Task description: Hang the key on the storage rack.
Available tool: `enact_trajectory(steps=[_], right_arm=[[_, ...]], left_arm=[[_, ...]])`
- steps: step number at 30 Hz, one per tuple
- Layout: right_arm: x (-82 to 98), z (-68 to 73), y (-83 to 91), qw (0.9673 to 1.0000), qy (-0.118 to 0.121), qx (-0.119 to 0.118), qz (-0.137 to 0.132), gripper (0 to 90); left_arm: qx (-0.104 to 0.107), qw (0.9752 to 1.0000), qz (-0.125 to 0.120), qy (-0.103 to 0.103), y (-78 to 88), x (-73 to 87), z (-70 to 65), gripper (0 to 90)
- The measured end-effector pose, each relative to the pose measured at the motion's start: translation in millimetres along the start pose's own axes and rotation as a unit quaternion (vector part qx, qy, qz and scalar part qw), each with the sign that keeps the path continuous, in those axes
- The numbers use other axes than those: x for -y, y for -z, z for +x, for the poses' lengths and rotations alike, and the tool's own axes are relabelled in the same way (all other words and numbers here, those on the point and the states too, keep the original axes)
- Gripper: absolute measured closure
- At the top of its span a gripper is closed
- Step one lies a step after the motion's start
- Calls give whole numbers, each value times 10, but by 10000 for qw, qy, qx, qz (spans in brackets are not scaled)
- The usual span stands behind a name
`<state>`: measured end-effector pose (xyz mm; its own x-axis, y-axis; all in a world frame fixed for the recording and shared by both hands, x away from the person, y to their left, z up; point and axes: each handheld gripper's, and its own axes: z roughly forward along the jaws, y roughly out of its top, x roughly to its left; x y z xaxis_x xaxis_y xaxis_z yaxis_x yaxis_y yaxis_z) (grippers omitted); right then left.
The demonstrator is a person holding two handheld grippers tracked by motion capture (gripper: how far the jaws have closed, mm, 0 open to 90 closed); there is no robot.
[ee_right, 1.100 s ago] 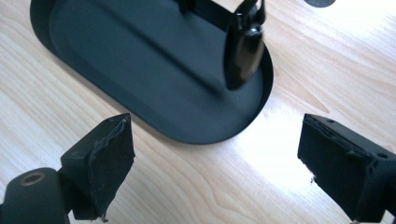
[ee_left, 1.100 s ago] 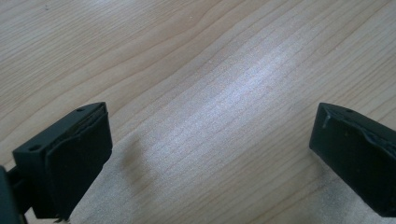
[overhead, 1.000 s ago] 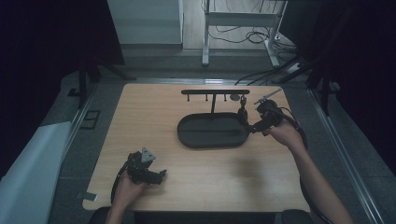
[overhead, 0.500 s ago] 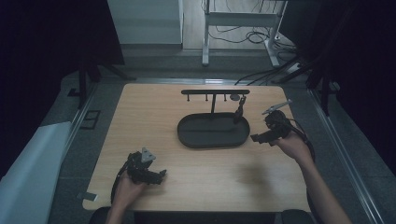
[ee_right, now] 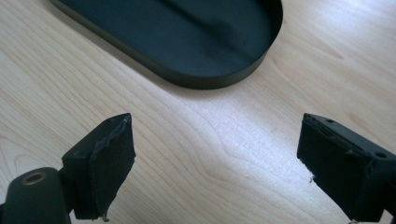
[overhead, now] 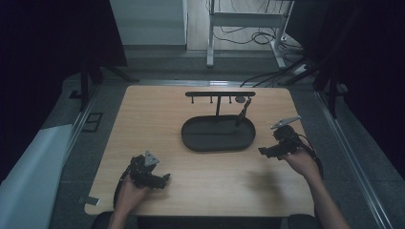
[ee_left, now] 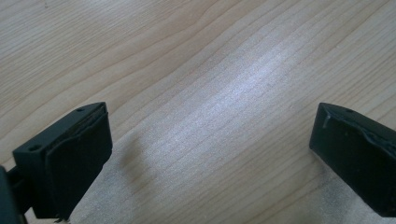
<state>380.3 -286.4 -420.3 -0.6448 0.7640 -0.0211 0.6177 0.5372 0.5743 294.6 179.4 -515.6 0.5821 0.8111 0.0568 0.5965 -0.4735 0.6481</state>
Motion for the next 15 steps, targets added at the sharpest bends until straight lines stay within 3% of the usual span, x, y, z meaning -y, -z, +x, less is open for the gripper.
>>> enact_trajectory(steps=[15], right_arm=[[420, 161, -241, 9996, -200, -94, -163, 115]], left_arm=[[-18, 10000, -14, 13, -3, 3, -5, 0]])
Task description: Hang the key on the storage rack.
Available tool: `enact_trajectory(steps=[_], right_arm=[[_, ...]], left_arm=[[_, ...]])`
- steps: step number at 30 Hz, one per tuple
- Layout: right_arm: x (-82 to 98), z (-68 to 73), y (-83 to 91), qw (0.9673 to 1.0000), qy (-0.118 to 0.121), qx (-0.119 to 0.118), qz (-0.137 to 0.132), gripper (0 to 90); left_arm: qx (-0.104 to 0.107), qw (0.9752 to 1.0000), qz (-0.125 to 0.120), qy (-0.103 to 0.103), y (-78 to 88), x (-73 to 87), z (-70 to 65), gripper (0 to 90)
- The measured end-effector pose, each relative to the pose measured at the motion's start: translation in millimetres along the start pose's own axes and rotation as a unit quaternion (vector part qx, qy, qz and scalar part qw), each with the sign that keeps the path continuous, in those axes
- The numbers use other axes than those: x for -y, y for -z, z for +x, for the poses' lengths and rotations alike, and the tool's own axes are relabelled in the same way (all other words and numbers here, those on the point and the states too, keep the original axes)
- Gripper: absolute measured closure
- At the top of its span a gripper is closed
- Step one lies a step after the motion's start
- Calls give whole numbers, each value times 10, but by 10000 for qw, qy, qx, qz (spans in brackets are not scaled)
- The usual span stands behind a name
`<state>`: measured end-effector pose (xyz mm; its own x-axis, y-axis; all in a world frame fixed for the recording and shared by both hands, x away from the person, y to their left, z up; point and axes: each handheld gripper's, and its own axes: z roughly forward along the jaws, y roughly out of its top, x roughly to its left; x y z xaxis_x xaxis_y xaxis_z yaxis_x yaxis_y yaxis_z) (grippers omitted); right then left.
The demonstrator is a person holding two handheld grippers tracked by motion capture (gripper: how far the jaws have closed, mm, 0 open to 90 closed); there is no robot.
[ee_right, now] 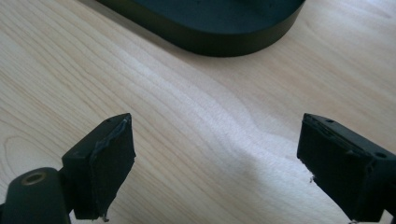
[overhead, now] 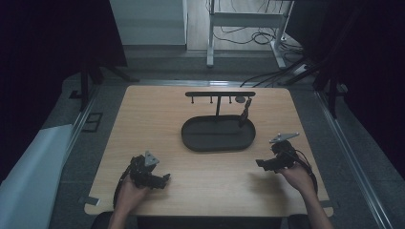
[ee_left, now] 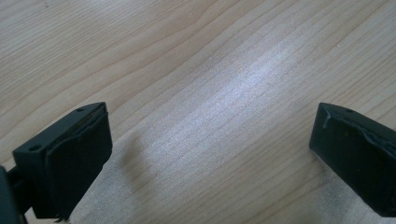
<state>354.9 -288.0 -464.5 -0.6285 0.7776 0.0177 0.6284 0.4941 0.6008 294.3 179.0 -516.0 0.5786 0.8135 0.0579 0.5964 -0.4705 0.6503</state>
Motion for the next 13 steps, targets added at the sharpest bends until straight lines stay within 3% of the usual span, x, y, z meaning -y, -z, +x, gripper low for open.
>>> enact_trajectory(steps=[13], right_arm=[[268, 26, -208, 9998, 63, 135, -107, 110]], left_arm=[[-10, 10000, 23, -36, -7, -6, -13, 0]])
